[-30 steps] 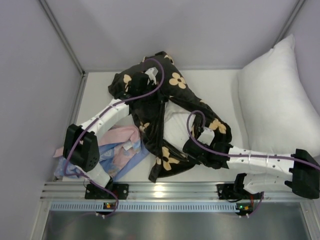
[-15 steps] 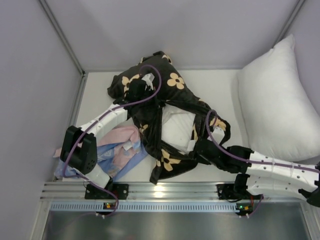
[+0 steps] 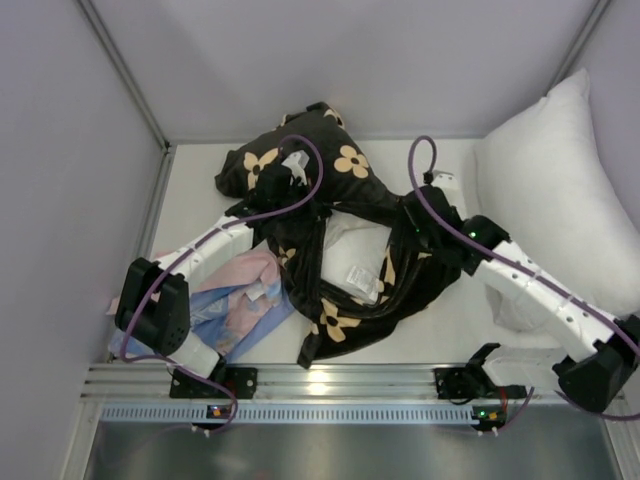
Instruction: Remove the pillowcase from the pillow
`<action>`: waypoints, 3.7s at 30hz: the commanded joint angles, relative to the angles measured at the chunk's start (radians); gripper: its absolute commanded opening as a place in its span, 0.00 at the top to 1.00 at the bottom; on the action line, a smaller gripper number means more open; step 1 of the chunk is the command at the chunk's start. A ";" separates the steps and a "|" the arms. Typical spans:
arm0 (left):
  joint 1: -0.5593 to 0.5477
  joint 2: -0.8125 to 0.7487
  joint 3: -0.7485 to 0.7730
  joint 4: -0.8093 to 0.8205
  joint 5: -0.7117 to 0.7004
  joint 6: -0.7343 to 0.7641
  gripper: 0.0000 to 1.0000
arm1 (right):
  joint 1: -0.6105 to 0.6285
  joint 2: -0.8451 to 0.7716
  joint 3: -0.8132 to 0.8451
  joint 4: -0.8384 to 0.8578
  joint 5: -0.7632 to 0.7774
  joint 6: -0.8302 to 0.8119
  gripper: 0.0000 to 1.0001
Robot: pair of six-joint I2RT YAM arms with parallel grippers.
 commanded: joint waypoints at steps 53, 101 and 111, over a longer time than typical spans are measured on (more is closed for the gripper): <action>-0.432 -0.147 0.378 -0.368 -0.390 0.310 0.10 | -0.299 -0.246 -0.590 0.188 -0.249 0.045 1.00; -0.607 0.500 0.528 -0.341 -0.383 0.534 0.12 | -0.302 -0.478 -0.581 0.088 -0.316 0.093 1.00; -0.595 0.580 0.465 -0.215 -0.386 0.512 0.65 | -0.302 -0.475 -0.577 0.083 -0.301 0.092 1.00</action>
